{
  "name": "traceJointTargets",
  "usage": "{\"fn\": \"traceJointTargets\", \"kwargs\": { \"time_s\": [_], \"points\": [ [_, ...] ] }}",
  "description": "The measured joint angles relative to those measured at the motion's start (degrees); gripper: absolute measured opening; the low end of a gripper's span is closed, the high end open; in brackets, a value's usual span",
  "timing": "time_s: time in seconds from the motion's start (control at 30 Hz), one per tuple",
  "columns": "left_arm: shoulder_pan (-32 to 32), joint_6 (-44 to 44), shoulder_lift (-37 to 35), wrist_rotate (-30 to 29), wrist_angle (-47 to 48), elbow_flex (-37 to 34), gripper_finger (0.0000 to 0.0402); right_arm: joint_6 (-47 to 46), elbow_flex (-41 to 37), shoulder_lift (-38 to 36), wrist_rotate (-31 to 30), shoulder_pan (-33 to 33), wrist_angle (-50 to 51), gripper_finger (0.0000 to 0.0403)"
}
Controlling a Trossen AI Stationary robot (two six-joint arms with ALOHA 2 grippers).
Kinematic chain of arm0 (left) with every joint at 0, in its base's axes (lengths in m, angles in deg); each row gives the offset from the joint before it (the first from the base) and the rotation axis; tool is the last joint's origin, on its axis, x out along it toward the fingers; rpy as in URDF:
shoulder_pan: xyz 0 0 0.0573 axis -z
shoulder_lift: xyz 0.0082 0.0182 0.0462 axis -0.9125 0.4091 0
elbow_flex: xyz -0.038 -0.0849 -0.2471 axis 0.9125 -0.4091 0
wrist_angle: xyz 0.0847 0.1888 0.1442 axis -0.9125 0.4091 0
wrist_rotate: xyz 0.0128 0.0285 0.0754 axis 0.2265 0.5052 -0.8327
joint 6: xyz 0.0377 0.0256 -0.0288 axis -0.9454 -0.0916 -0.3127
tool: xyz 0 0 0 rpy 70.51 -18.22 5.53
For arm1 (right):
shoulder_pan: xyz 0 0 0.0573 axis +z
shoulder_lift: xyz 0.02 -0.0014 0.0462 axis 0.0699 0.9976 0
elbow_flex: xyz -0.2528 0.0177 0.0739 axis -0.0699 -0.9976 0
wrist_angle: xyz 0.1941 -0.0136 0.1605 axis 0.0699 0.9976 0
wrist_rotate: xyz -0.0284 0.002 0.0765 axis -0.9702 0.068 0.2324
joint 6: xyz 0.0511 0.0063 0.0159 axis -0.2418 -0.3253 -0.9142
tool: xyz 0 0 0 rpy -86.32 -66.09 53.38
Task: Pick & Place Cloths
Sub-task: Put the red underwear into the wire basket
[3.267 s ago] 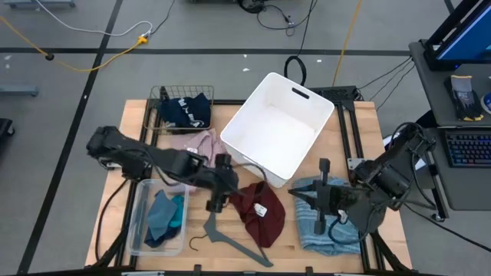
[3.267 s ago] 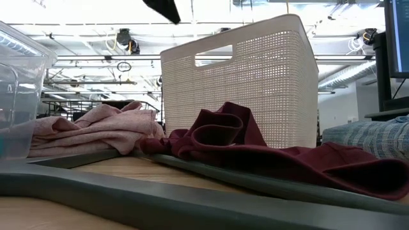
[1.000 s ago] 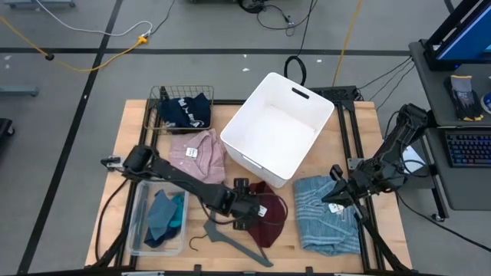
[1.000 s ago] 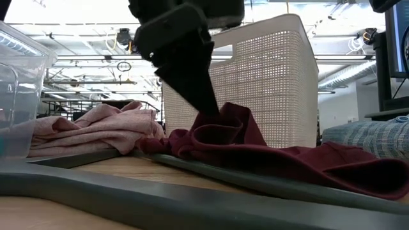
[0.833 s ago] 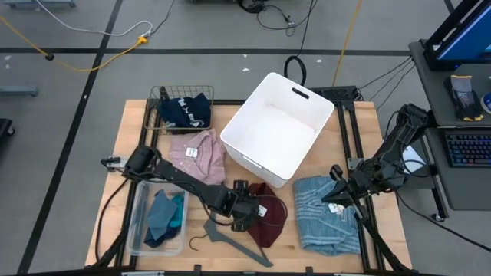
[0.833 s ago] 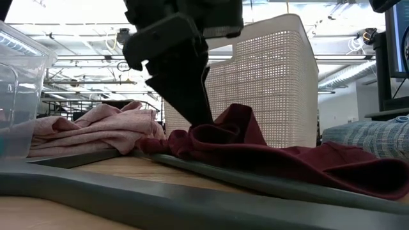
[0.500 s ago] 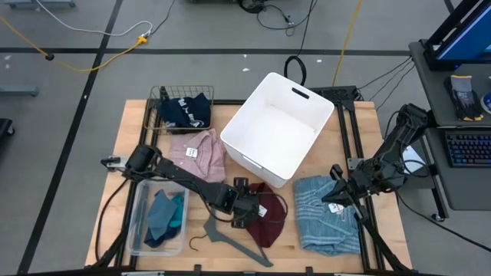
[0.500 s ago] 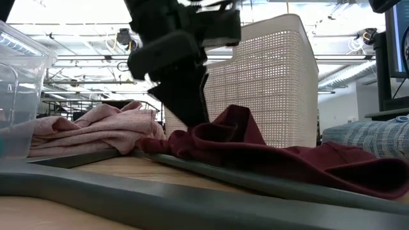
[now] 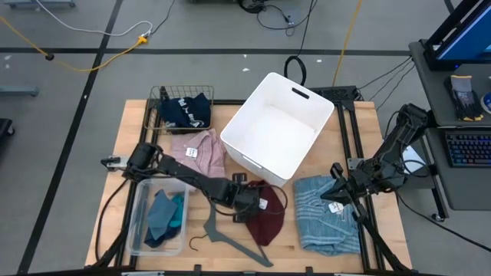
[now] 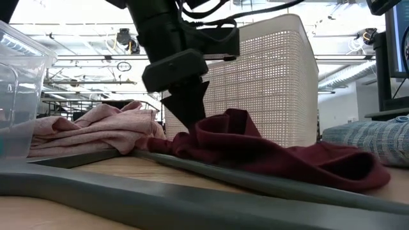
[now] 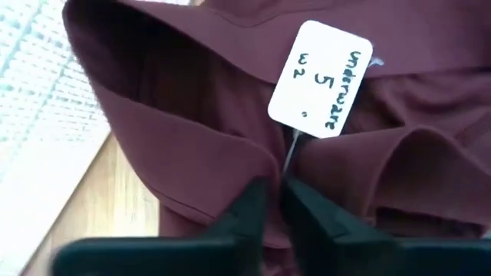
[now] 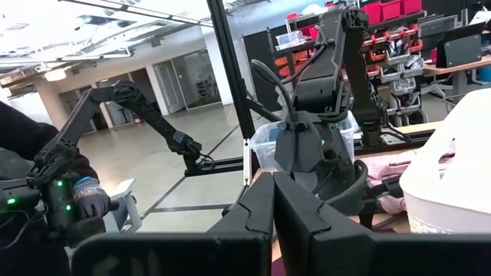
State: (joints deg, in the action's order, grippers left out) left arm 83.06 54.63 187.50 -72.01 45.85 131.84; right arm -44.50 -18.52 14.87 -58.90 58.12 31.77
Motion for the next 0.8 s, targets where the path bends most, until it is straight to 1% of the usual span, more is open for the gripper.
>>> {"fn": "traceJointTargets", "kwargs": {
  "time_s": [0.07, 0.1, 0.3, 0.43, 0.67, 0.8],
  "points": [
    [-0.31, 0.99, 0.00, 0.13, -0.25, 0.00, 0.0018, 0.00, 0.00, 0.00, 0.00, 0.00, 0.00, 0.0000],
    [-0.52, 1.33, 0.00, 0.60, -0.28, 0.00, 0.0009, 0.00, 0.00, 0.00, 0.00, 0.00, 0.00, 0.0000],
    [-0.88, 2.56, 0.00, 5.32, -0.48, 0.00, 0.0003, -0.02, 0.00, 0.00, 0.00, 0.00, 0.00, 0.0000],
    [-0.69, 2.74, -1.75, 7.41, -0.06, 0.00, 0.0002, 0.00, 0.00, 0.00, 0.00, 0.00, 0.00, 0.0000],
    [-0.75, 2.78, -8.54, 7.13, -0.12, 0.06, 0.0001, 0.00, 0.00, 0.00, -0.01, 0.00, 0.01, 0.0000],
    [-0.74, 2.78, -12.09, 5.65, -0.18, 0.07, 0.0000, 0.21, 0.00, 0.00, -0.02, 0.00, 0.02, 0.0000]
  ]
}}
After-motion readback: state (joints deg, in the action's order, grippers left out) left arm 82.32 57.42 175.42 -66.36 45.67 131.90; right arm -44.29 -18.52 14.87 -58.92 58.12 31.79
